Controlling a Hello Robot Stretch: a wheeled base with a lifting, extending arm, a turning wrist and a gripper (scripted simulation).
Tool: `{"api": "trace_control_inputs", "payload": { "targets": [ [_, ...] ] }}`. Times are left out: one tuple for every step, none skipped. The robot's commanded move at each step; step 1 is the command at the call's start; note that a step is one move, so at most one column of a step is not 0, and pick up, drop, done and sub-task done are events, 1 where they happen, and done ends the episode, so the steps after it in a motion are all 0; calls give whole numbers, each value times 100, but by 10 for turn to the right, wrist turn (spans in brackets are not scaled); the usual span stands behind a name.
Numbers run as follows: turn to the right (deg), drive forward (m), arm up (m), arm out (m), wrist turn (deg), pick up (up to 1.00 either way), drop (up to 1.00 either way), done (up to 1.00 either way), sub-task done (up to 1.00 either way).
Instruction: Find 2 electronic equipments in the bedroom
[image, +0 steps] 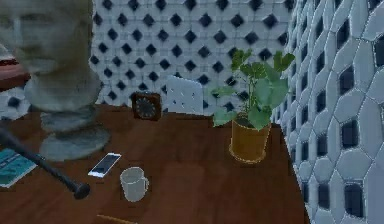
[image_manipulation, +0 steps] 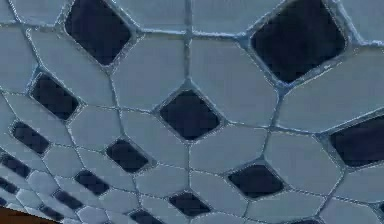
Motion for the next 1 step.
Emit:
{"api": "trace_control_inputs", "payload": {
  "targets": [
    [-270, 0, 0, 0, 0, 0, 0, 0, 0]
  ]
}}
